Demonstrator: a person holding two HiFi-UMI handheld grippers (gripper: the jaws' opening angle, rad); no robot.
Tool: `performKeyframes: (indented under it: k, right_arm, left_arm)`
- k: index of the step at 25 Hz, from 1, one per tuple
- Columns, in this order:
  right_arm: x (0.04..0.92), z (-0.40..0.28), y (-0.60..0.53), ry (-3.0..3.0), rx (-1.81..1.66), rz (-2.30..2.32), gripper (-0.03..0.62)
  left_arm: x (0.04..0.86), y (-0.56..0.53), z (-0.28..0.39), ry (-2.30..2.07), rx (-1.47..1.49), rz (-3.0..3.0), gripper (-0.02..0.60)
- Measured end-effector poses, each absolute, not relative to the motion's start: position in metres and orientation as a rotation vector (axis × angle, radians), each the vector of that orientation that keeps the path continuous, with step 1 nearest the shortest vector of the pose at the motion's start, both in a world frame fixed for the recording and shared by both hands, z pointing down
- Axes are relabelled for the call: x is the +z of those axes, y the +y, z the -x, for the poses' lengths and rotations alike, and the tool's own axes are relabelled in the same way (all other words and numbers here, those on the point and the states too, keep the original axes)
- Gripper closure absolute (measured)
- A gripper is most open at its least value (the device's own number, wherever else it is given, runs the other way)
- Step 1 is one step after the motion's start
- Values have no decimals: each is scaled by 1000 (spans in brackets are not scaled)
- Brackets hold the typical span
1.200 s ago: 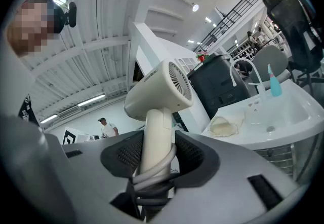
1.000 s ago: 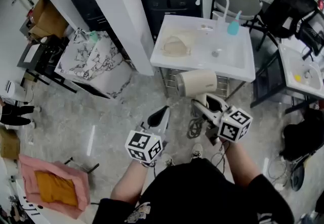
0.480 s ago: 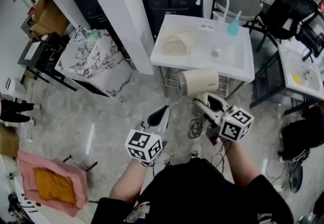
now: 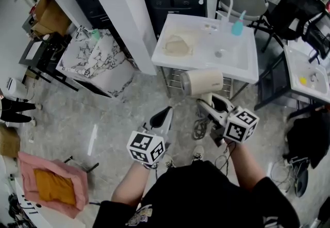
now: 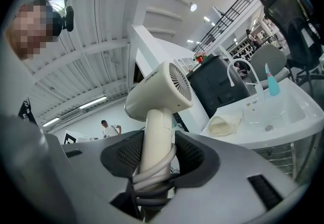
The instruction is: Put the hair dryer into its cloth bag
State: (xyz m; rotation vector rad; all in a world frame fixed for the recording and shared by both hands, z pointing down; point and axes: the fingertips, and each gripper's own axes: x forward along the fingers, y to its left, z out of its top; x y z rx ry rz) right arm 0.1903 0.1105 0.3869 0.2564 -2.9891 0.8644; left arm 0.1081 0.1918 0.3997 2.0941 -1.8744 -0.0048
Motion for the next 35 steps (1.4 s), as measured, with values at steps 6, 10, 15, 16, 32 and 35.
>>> performKeyframes:
  k: [6, 10, 15, 16, 32, 35]
  right_arm:
    - [390, -194, 98, -2987, 861, -236, 411]
    - [392, -199, 87, -2985, 865, -219, 411]
    - [394, -206, 69, -2981, 866, -198, 411]
    - [395, -207, 65, -2980, 866, -196, 411]
    - [400, -207, 22, -2977, 867, -213, 411]
    - [402, -194, 21, -2974, 860, -241, 411]
  left_arm:
    - [403, 180, -113, -1887, -9, -2078, 578]
    - [406, 170, -119, -1895, -15, -2062, 578]
    - [409, 153, -127, -1907, -21, -2046, 578]
    - [409, 150, -128, -1909, -22, -2043, 578]
    - [412, 112, -127, -1910, -36, -2042, 578]
    - [414, 111, -113, -1894, -43, -2057, 578]
